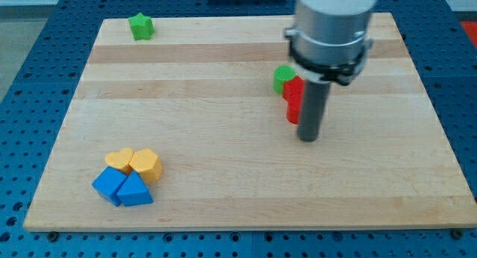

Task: Take the red circle towards the top center of the board

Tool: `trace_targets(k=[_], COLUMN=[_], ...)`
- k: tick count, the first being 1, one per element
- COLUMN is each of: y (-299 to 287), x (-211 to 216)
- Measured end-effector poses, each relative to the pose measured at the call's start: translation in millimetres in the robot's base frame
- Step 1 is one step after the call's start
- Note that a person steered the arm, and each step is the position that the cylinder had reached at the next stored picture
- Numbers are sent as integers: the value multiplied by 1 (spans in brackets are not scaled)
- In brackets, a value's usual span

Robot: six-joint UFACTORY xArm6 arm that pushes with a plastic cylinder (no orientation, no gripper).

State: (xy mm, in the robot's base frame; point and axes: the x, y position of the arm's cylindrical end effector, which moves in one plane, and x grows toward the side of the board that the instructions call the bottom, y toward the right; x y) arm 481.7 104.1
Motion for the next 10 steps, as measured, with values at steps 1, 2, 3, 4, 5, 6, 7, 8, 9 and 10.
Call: trace_targets(k=[1,2,3,4,5,6,7,8,9,10], y=[18,8,-15,-34,-55,-71,-80,-85,-89,-94], x=[-18,-18,-22,-28,-21,-20,-26,-35,-57,-90])
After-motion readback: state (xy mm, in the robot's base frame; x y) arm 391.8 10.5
